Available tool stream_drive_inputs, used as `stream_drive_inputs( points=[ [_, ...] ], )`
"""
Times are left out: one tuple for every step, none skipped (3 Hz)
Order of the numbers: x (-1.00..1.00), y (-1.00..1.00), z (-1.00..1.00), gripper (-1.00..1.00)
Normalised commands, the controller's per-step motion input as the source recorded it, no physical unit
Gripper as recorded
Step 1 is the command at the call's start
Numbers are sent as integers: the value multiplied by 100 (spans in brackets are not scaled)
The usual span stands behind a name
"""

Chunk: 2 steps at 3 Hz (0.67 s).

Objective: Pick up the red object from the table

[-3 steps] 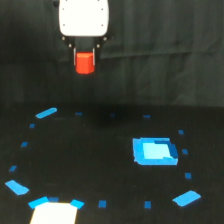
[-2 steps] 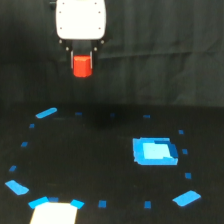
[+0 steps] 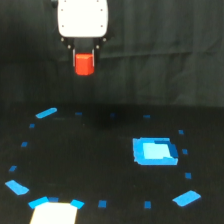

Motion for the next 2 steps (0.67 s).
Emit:
stream_drive_inputs(
  points=[
    [10,-8,61,-100],
    [21,-6,100,-100]
  ],
)
